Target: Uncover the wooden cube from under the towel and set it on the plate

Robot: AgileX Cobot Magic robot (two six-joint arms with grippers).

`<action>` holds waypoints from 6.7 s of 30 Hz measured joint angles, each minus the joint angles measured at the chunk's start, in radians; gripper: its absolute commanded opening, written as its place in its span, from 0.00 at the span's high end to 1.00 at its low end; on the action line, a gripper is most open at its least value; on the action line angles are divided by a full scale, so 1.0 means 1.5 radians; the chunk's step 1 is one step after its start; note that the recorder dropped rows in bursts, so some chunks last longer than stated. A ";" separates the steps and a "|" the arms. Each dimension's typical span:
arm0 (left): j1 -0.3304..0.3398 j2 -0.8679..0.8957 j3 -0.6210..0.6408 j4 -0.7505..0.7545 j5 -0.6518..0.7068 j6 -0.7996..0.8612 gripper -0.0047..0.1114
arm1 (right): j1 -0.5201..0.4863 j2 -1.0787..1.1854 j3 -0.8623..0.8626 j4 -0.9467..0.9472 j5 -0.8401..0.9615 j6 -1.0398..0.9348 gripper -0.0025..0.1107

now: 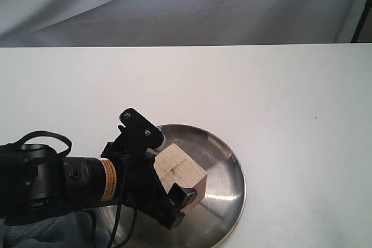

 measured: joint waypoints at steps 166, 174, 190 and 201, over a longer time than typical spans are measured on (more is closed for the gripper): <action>0.526 -1.075 0.338 -0.685 -0.094 0.704 0.94 | 0.000 0.000 0.000 0.000 0.000 0.000 0.98; 0.526 -1.075 0.338 -0.535 -0.067 0.556 0.94 | 0.000 0.000 0.000 0.000 0.000 0.000 0.98; 0.526 -1.075 0.338 -0.254 0.179 0.219 0.94 | 0.000 0.000 0.000 0.000 0.000 0.000 0.98; 0.526 -1.075 0.388 -0.248 0.239 0.233 0.94 | 0.000 0.000 0.000 0.000 0.000 0.000 0.98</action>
